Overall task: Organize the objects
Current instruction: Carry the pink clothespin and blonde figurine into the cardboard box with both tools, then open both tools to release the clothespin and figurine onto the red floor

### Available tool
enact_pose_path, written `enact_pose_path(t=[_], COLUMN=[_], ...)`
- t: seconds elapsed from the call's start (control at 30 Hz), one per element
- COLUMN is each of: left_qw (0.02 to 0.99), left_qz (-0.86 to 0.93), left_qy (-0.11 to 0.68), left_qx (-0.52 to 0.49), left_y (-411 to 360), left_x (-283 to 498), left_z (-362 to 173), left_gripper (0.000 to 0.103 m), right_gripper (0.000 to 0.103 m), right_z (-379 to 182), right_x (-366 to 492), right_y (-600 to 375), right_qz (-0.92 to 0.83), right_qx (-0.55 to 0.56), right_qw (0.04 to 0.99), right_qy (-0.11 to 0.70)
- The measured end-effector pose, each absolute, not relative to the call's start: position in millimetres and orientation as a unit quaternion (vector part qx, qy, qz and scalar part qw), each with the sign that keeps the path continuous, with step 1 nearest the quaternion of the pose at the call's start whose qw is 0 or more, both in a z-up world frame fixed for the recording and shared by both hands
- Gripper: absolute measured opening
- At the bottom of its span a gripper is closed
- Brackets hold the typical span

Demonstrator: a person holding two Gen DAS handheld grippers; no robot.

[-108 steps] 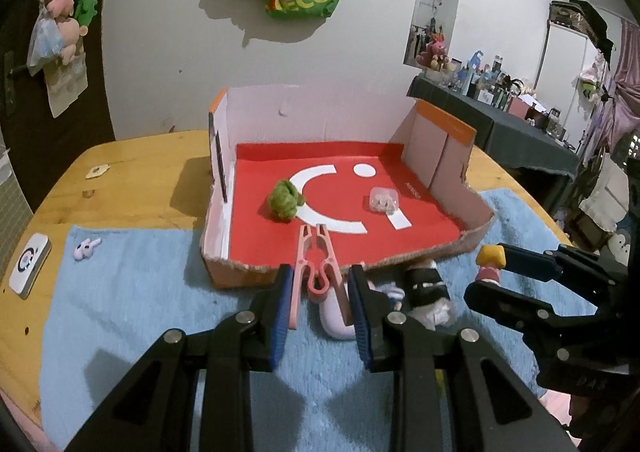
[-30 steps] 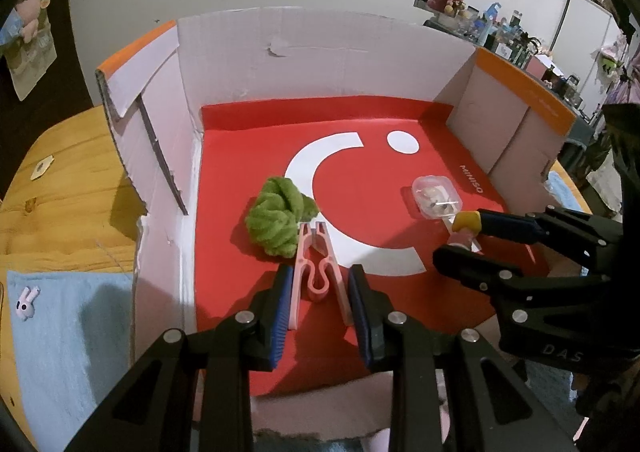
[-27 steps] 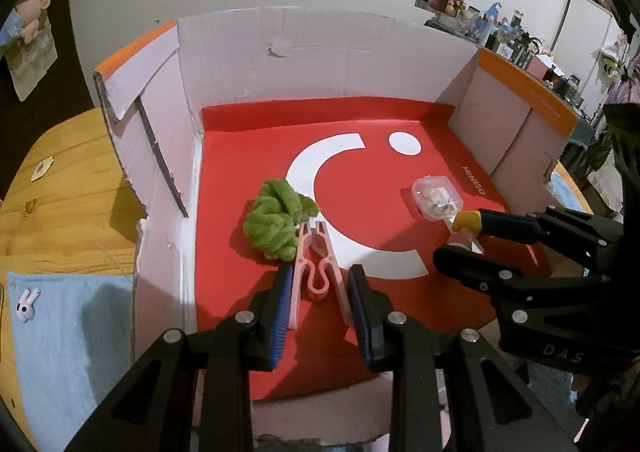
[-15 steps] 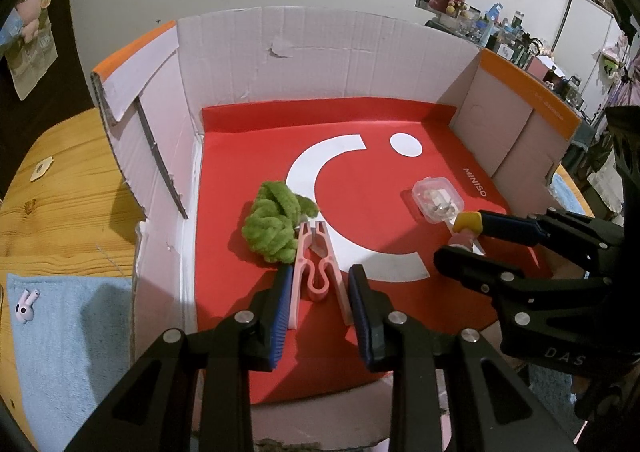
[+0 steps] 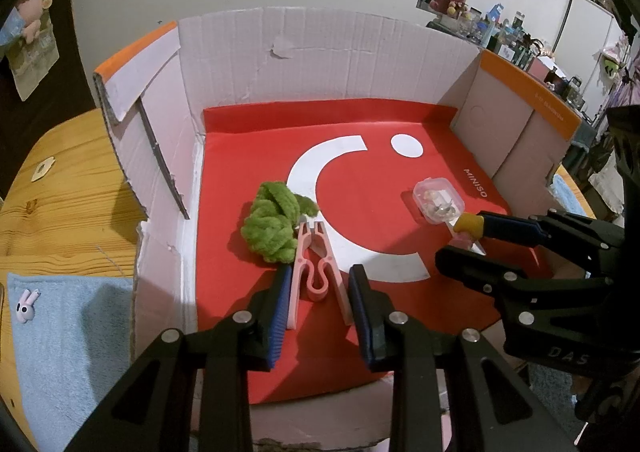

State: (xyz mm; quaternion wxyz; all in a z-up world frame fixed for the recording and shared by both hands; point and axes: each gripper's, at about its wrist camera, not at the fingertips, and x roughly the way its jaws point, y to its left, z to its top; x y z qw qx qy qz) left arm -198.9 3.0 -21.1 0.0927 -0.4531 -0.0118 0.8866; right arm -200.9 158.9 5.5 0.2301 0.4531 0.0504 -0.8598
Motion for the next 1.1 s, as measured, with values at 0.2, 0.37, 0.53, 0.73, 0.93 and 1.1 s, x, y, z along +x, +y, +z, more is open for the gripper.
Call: enact_pose_path(t=[0.2, 0.37, 0.53, 0.73, 0.93, 1.1], left_qw=[0.09, 0.09, 0.089, 0.086, 0.087, 0.087], left_qz=[0.887, 0.887, 0.888, 0.891, 0.893, 0.897], left_qy=[-0.008, -0.008, -0.009, -0.008, -0.009, -0.009], left_qx=[-0.452, -0.452, -0.451, -0.446, -0.441, -0.434], left_y=[4, 4, 3, 2, 1, 2], left_x=[-198, -198, -198, -196, -191, -186], left_z=[-21, -21, -21, -20, -17, -13], left_gripper=[0.03, 0.03, 0.031, 0.035, 0.038, 0.043], right_gripper=[0.053, 0.061, 0.061, 0.066, 0.067, 0.071], right_z=[6, 6, 7, 9, 11, 14], right_x=[-200, -200, -198, -194, -191, -187], right_y=[160, 158, 157, 156, 155, 154], right_qz=[-0.86, -0.86, -0.86, -0.862, -0.864, -0.866], right_qx=[0.452, 0.452, 0.451, 0.448, 0.444, 0.439], right_qw=[0.232, 0.233, 0.233, 0.234, 0.233, 0.234], right_qy=[0.047, 0.049, 0.048, 0.05, 0.05, 0.054])
